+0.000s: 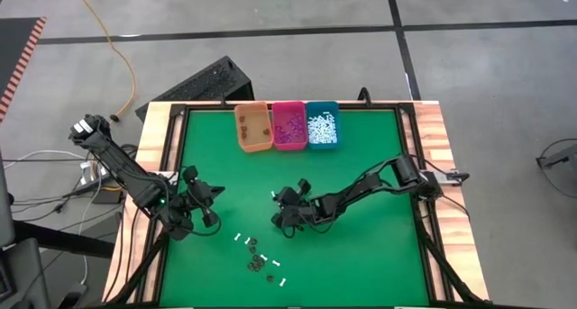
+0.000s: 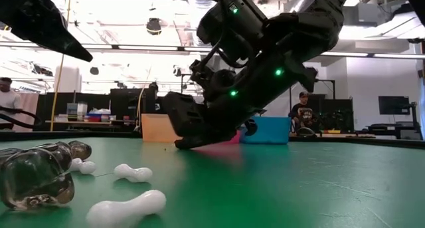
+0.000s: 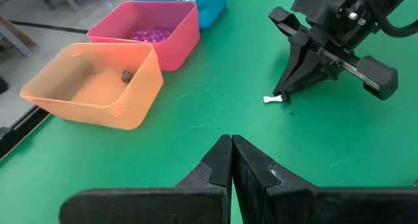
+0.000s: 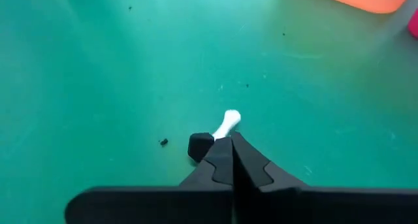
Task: Sort Halloween decoration
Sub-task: Put the white bone toy into the blue bin
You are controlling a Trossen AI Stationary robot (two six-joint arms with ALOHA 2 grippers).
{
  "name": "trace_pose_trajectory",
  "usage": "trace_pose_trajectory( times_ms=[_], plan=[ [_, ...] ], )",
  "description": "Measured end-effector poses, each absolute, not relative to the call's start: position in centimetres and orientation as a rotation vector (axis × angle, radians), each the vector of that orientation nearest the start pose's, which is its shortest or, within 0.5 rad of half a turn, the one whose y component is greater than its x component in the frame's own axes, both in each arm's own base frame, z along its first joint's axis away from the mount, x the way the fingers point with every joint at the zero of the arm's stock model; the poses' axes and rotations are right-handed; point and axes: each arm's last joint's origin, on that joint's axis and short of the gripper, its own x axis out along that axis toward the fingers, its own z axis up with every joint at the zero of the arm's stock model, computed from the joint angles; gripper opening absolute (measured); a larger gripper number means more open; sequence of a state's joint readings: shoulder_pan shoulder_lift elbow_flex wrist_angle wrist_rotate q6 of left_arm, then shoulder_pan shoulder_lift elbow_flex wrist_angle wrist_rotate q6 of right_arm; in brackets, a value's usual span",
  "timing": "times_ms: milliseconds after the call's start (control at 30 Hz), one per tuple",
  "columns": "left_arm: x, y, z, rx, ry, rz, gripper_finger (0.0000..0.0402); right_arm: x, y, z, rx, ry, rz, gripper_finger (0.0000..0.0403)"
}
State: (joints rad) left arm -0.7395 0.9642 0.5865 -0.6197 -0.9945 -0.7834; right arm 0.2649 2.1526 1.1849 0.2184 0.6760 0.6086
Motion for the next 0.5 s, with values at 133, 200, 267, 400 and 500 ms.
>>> trace_pose_trajectory(
  times_ms=[133, 200, 267, 400, 500],
  plan=[
    [13.8, -9.3, 21.5, 0.005, 0.507, 0.441, 0.0000, 40.7, 9.1, 11.2, 0.180, 0.528, -0.555, 0.0016],
    [13.8, -9.3, 21.5, 0.004, 0.511, 0.438, 0.0000, 40.6, 8.9, 12.3, 0.157, 0.517, -0.552, 0.0016],
    [13.8, -9.3, 21.5, 0.004, 0.511, 0.437, 0.0000, 40.5, 8.5, 13.7, 0.142, 0.489, -0.566, 0.0016],
    [13.8, -9.3, 21.5, 0.004, 0.509, 0.439, 0.0000, 40.8, 7.8, 15.5, 0.107, 0.444, -0.541, 0.0042],
    [13.8, -9.3, 21.5, 0.009, 0.501, 0.447, 0.0000, 41.1, 7.4, 15.5, 0.163, 0.433, -0.522, 0.0084]
  ],
)
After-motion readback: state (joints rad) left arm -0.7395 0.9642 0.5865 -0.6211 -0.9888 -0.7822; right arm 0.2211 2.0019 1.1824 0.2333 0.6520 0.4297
